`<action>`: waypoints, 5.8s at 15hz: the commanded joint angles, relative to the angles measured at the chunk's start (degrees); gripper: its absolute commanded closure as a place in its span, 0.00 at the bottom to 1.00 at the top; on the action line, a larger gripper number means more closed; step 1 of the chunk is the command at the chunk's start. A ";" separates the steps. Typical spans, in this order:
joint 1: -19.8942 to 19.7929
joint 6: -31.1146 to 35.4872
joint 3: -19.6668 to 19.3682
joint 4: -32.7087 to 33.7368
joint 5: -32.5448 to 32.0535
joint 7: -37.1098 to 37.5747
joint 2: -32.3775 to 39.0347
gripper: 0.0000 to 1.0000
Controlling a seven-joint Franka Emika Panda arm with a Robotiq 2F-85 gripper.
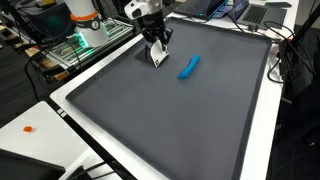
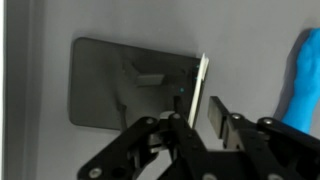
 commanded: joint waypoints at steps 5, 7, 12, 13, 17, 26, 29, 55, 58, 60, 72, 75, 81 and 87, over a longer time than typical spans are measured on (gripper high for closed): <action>1.23 0.32 -0.67 1.40 7.01 -1.48 -0.75 1.00; 0.97 -1.73 -0.98 1.99 5.37 -1.21 -2.72 0.99; 0.95 -11.26 -1.30 5.81 4.02 -8.06 -8.66 0.99; 0.55 -14.82 -1.23 7.21 0.98 -8.47 -9.41 0.99; 0.75 -27.88 -1.09 13.71 -2.73 -15.07 -10.97 0.99; 3.09 -38.78 0.89 23.76 -6.12 -35.35 -8.72 0.99; 4.12 -39.36 1.67 26.02 -7.45 -42.05 -6.92 0.99; 7.93 -31.51 2.90 35.42 -14.74 -59.91 11.46 0.99; 8.38 -31.50 2.36 37.61 -18.77 -59.64 14.61 0.99; 8.50 -31.27 2.09 38.83 -20.83 -59.58 16.39 0.99; 8.94 -26.82 0.45 41.92 -25.97 -59.45 22.56 0.99; 9.37 -26.36 -0.12 42.14 -27.58 -59.40 23.32 0.99; 9.88 -26.13 -0.54 42.53 -29.27 -59.54 24.58 0.99; 9.62 -24.00 -1.04 41.15 -29.07 -58.96 25.05 0.99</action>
